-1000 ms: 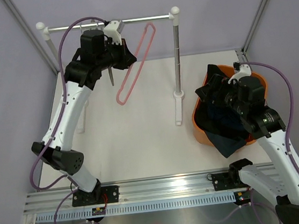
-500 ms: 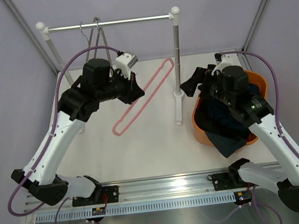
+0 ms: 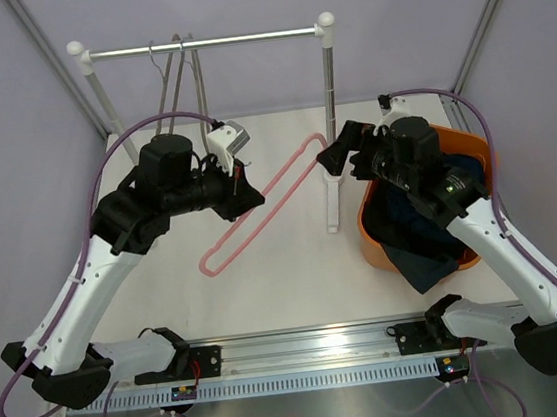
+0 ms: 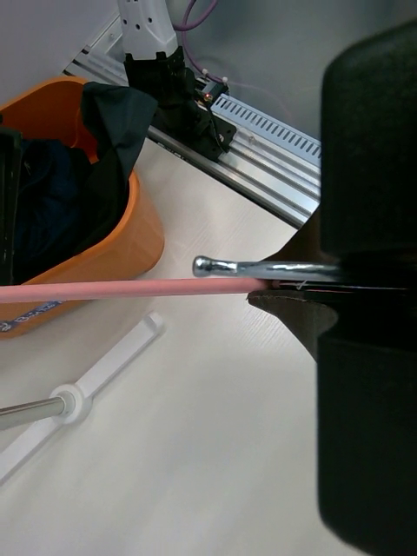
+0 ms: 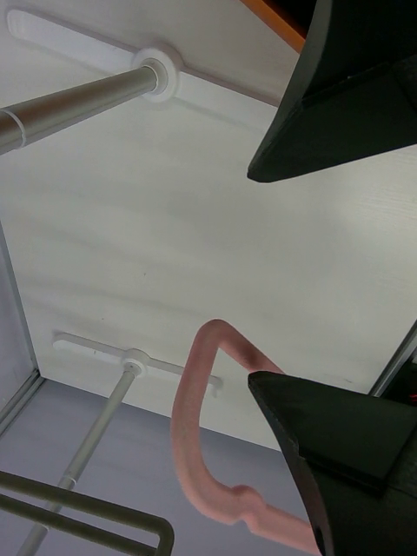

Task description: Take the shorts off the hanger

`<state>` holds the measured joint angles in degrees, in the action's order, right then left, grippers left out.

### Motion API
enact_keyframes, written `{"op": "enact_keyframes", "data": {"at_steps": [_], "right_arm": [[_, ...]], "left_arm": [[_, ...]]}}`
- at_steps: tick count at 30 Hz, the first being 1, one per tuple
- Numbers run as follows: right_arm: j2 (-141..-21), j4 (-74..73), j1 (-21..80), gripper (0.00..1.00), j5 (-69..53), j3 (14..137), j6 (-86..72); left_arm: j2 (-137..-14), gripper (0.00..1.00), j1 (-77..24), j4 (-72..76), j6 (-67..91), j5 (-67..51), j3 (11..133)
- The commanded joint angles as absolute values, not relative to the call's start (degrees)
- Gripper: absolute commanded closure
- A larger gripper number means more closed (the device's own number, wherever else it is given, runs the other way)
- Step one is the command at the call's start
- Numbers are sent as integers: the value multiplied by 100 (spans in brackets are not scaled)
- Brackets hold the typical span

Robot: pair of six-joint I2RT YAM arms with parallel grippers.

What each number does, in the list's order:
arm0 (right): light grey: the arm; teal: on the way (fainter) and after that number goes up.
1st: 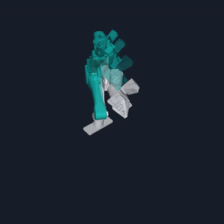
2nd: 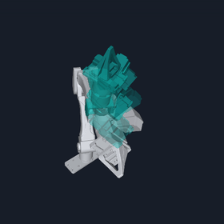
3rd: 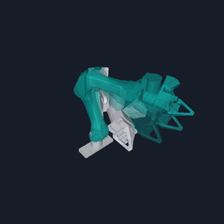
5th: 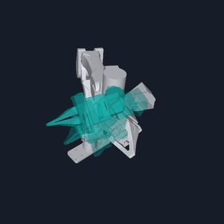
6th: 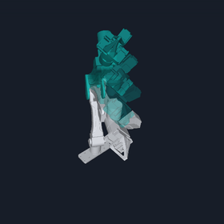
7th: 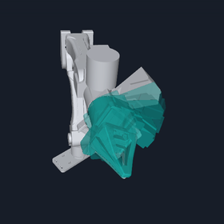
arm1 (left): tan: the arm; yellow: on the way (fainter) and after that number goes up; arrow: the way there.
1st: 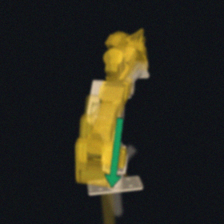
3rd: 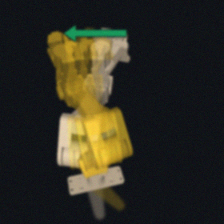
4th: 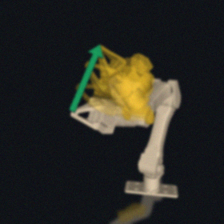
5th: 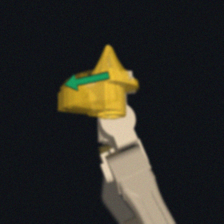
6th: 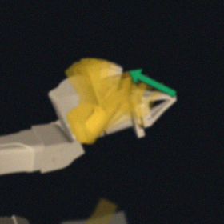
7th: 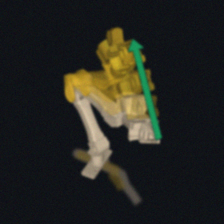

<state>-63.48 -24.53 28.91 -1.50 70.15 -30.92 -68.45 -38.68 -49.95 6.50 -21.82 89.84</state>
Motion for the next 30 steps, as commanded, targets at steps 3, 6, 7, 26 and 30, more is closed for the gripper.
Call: {"op": "enact_keyframes", "data": {"at_steps": [3,6,7,26,30], "right_arm": [[-6556,-2022,3102,0,202,7312,-3199],[-6679,-2004,3129,0,289,7382,-3208],[-6732,-2021,3138,1,334,7400,-3208],[-6302,-2153,3138,9,949,6706,-3296],[-6231,-2188,3138,9,1011,6583,-3287]], "left_arm": [[-6671,100,-3964,-4799,668,-2505,8947],[-6653,100,-4008,-4816,659,-2514,8930],[-6645,100,-4008,-4825,659,-2505,8930],[-6504,100,-4017,-4992,650,-2057,9448],[-6513,100,-4017,-5018,668,-2022,9536]]}}
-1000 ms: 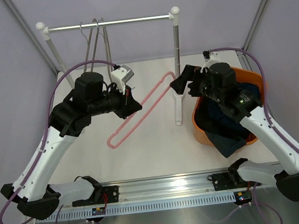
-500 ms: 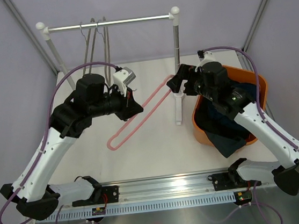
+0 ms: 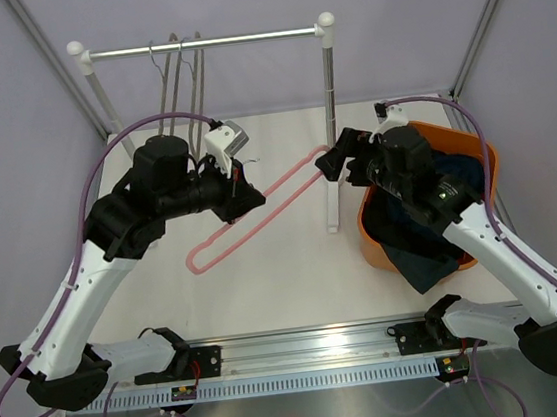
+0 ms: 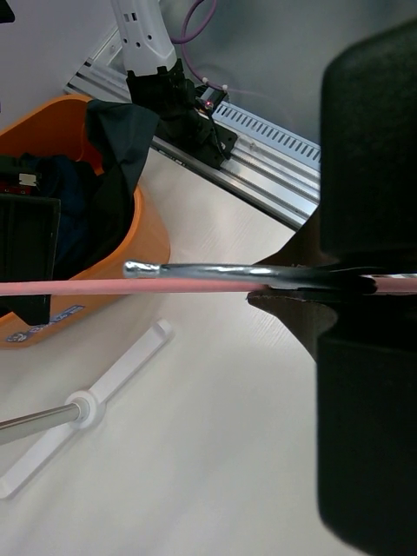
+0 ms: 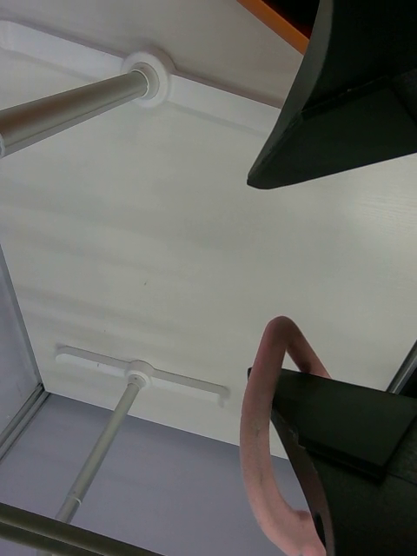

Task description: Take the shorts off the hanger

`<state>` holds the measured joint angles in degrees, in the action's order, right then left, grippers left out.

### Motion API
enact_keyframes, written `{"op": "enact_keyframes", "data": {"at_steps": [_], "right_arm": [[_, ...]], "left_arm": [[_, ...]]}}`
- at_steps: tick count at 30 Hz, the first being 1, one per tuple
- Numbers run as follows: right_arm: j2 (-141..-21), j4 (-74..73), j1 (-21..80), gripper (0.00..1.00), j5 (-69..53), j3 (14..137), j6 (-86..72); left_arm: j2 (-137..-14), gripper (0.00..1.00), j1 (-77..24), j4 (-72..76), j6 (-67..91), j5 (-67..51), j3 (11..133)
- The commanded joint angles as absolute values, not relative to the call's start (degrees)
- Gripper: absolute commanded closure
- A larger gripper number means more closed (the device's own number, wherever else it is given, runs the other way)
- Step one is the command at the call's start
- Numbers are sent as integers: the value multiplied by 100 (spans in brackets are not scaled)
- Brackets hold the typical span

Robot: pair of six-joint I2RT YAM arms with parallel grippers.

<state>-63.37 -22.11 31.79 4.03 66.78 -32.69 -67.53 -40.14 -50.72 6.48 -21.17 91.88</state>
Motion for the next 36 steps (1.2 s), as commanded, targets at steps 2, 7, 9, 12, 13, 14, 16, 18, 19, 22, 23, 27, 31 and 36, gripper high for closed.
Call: {"op": "enact_keyframes", "data": {"at_steps": [2,7,9,12,13,14,16,18,19,22,23,27,31,36], "right_arm": [[-6214,-2206,3138,9,1011,6557,-3287],[-6144,-2189,3138,9,1037,6346,-3296],[-6135,-2188,3138,9,1020,6276,-3313],[-6100,-2180,3138,10,993,6179,-3322],[-6082,-2180,3138,9,1002,6153,-3314],[-6073,-2188,3138,10,1002,6144,-3313],[-6038,-2197,3138,9,1002,6108,-3305],[-6029,-2215,3138,9,949,6135,-3296],[-6021,-2215,3138,9,923,6161,-3278],[-5986,-2232,3138,8,730,6389,-3182],[-5968,-2250,3138,7,582,6468,-3164],[-5845,-2294,3146,5,194,6977,-3076],[-5705,-2320,3146,4,-87,7251,-3050],[-5450,-2373,3146,4,-193,7251,-3111]], "left_arm": [[-6513,100,-4017,-4992,677,-1960,9562],[-6460,100,-4017,-4913,694,-1855,9615],[-6451,100,-4017,-4869,703,-1811,9633],[-6460,100,-4017,-4790,738,-1810,9685],[-6460,100,-4017,-4755,756,-1802,9694],[-6460,100,-4017,-4729,756,-1758,9720],[-6451,100,-4017,-4659,782,-1732,9729],[-6486,100,-4017,-4606,800,-1714,9756],[-6504,100,-4017,-4579,826,-1714,9765],[-6653,100,-4017,-4597,835,-1714,9791],[-6688,100,-4017,-4605,835,-1714,9782],[-6846,100,-4017,-4623,800,-1608,9756],[-7039,100,-4025,-4693,800,-1433,9869],[-7373,100,-4017,-4825,905,-713,10256]]}}
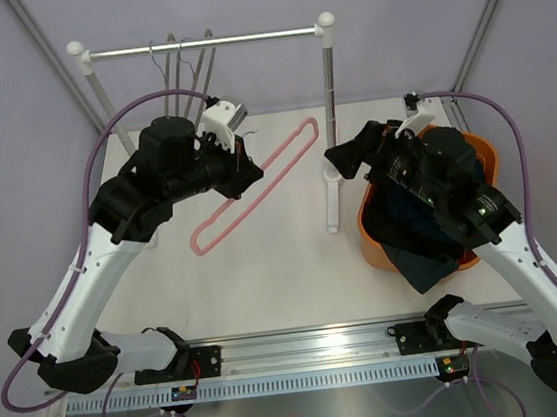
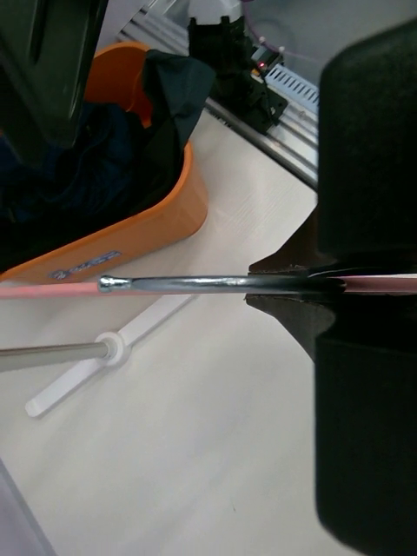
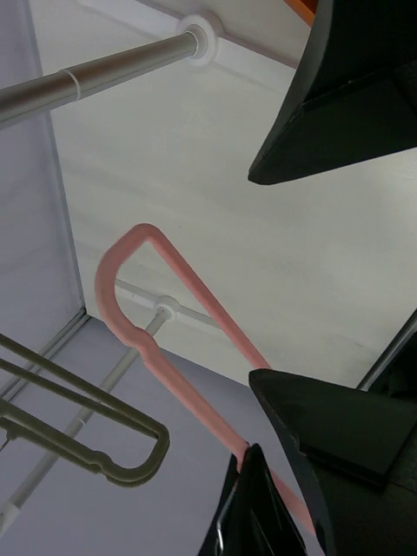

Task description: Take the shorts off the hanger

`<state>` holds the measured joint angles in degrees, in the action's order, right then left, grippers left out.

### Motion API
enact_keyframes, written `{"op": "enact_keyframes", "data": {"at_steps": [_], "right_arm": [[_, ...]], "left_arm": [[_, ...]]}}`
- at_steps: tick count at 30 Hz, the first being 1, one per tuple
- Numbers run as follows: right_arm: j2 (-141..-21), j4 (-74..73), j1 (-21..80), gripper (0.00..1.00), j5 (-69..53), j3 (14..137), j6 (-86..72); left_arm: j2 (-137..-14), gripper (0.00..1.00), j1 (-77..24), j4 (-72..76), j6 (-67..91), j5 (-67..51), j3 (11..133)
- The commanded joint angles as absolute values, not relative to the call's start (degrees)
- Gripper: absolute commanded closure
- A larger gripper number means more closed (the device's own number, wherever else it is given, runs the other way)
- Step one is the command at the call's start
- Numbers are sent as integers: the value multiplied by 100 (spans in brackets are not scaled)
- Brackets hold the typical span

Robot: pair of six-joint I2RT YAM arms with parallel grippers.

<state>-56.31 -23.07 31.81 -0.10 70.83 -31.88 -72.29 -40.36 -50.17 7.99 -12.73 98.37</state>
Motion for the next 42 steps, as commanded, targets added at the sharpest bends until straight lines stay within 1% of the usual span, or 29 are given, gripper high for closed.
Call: {"op": "enact_keyframes", "data": {"at_steps": [1,3,4,7,9,11,12,15,19,24,34,42], "right_arm": [[-5336,-2399,3146,3,-176,7242,-3103],[-5204,-2557,3146,3,-79,7216,-3076],[-5168,-2732,3146,3,-36,7225,-3015],[-4984,-3013,3147,3,219,7207,-2927],[-4835,-3085,3146,2,299,7128,-2900],[-4746,-3172,3146,2,343,7067,-2883],[-4685,-3199,3146,2,369,7049,-2874],[-4615,-3331,3147,2,474,7005,-2795],[-4544,-3454,3155,2,676,6970,-2637],[-4500,-3445,3146,1,729,6864,-2558],[-4570,-3252,3146,0,817,6513,-2496],[-4632,-3147,3155,0,879,6390,-2435]], "left_arm": [[-7444,100,-4017,-4843,923,-399,10353],[-7689,100,-4017,-4939,975,-124,10721],[-7804,100,-4017,-4974,993,242,10871],[-8304,100,-4017,-5071,1011,815,11486],[-8735,100,-3990,-5097,1002,1036,11978],[-9086,100,-3877,-5185,1046,1098,12399],[-9453,100,-3832,-5299,1116,1116,12845],[-9991,100,-3630,-5283,1221,1108,13410],[-10300,100,-3279,-5028,1318,836,13597],[-10424,100,-3068,-4528,1161,782,13588],[-10380,100,-3050,-4236,1002,747,13359],[-10107,100,-3050,-3920,923,782,13025]]}}
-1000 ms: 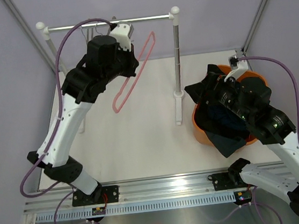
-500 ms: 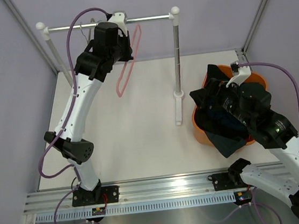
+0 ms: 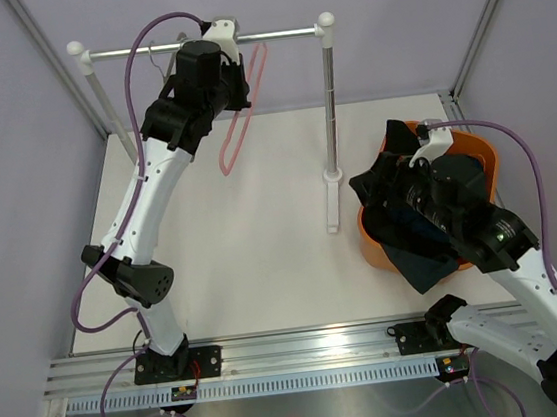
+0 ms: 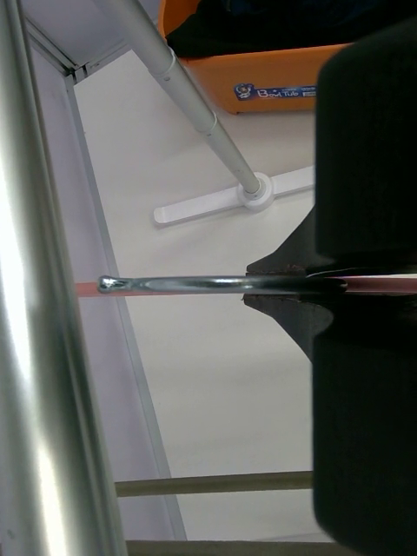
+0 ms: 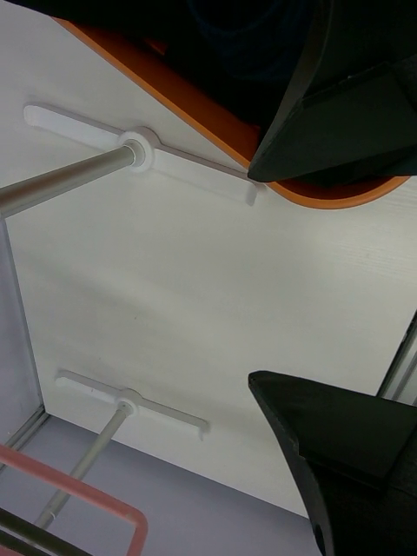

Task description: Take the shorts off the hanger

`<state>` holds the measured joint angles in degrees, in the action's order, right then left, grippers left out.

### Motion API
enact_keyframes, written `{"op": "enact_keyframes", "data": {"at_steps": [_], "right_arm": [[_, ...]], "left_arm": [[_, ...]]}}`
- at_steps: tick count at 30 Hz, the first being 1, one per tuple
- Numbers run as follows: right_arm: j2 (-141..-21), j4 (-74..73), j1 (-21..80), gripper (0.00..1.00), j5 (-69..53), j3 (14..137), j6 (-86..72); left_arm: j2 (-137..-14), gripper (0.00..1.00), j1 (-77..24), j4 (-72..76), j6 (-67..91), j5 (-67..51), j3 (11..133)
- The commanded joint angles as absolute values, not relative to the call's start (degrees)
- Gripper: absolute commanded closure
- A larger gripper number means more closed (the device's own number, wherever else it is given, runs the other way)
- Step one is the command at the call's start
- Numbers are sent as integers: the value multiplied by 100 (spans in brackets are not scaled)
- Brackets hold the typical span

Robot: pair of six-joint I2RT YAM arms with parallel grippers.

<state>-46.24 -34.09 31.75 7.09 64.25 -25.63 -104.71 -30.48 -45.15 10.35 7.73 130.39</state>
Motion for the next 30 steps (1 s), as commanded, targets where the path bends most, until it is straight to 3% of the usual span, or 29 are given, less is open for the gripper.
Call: {"op": "enact_keyframes", "data": {"at_steps": [1,30], "right_arm": [[-4649,-3146,3147,1,888,6381,-2426],[-4790,-3094,3146,0,1002,6117,-2338]], "left_arm": [[-10116,100,-3050,-3911,905,800,13069],[-10951,100,-2795,-3076,949,765,13614]]}}
